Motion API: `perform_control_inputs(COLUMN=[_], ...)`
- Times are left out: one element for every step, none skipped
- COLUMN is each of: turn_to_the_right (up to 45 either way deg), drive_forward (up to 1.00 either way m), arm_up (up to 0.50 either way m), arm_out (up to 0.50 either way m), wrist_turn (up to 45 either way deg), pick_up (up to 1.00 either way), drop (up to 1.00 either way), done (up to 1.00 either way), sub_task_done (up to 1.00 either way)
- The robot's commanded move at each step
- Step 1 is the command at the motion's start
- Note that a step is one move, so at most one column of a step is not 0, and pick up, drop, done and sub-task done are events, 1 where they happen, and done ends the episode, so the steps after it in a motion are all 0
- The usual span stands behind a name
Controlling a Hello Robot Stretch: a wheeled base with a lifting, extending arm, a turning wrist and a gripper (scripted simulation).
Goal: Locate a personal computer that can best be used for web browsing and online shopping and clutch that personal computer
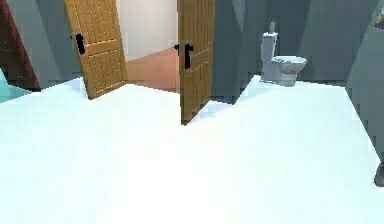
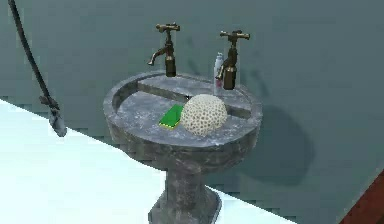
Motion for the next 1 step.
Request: perform_control_inputs(turn_to_the_right=[-12.0], drive_forward=[0.0], arm_up=[0.0], arm_out=[0.0], wrist_turn=[0.0], pick_up=[0.0], drop=[0.0], done=[0.0], sub_task_done=[0.0])
